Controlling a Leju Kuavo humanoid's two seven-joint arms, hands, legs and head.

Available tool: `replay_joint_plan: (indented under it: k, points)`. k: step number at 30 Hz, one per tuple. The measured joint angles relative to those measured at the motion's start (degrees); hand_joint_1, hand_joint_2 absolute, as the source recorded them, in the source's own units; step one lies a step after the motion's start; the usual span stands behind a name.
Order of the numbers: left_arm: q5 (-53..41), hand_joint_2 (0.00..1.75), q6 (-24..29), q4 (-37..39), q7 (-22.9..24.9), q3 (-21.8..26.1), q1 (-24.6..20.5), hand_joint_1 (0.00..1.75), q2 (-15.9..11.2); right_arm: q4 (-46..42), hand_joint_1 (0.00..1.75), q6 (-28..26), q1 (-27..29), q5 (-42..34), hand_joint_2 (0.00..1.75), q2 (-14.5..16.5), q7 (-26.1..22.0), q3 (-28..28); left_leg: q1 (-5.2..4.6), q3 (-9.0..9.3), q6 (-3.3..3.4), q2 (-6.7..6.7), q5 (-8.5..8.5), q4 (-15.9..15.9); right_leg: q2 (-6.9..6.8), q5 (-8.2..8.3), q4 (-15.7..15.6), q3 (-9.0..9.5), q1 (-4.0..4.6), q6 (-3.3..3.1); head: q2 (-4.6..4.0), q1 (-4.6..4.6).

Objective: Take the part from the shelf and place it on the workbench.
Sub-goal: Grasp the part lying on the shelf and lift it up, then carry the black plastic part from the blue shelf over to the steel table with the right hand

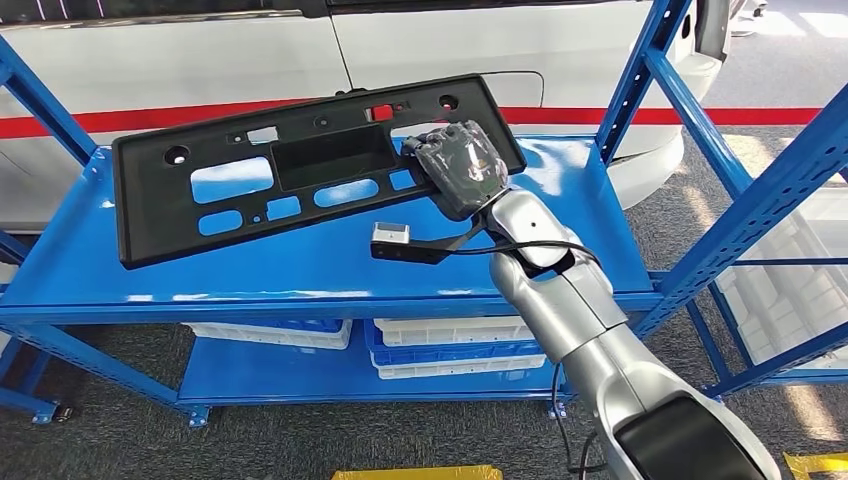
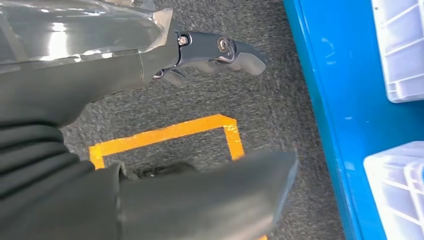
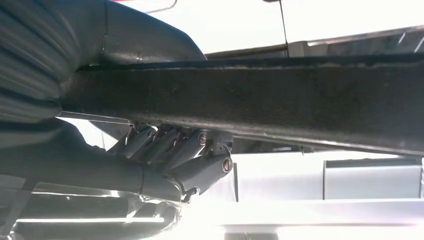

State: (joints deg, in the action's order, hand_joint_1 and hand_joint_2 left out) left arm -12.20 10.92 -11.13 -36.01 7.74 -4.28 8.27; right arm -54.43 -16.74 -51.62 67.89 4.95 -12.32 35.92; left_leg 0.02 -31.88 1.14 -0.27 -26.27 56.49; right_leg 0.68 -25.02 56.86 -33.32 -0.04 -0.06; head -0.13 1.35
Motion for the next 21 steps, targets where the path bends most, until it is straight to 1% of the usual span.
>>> replay_joint_plan:
  k: [4,8,15,19,21]
  points:
    - [-0.77,1.75,0.61,0.0,3.16,0.0,-0.04,0.0,-0.11,-3.51,1.66,0.1,0.02,-0.71,1.75,-1.52,0.74,0.77,0.01,-0.01,0.0,-0.01,0.0,0.0,0.0,0.0,0.0,-0.02,0.01,0.0,0.0,0.0]
    - [-1.33,1.75,0.75,0.0,7.96,0.0,-0.25,0.0,-0.2,-6.54,1.66,0.15,0.37,-1.1,1.75,-2.94,1.1,1.36,0.03,-0.01,0.0,-0.01,0.0,0.0,0.0,0.0,0.0,-0.02,0.02,0.0,0.0,0.01]
    - [-2.33,1.75,2.1,0.0,10.86,-0.02,-0.56,0.0,-0.25,-8.65,1.66,0.17,0.93,-0.97,1.75,-4.34,1.73,2.03,0.02,-0.02,0.01,-0.01,-0.01,0.02,0.01,0.01,-0.01,-0.01,0.01,0.01,0.0,0.0]
    - [-2.99,1.75,2.5,0.0,12.1,-0.02,-0.64,0.0,-0.3,-8.73,1.66,0.09,1.61,-0.83,1.75,-4.65,2.14,2.09,-0.1,-0.21,0.54,-0.04,-0.3,0.44,0.01,0.07,-0.14,0.0,-0.34,0.14,0.0,0.03]
    - [-3.17,1.75,2.43,0.0,12.62,-0.03,-0.69,0.0,-0.29,-8.71,1.66,-0.02,1.78,-0.7,1.75,-4.68,2.17,2.07,-0.16,-0.13,0.87,-0.01,-0.13,0.21,0.02,0.23,-0.34,0.12,-0.29,0.37,0.0,0.04]
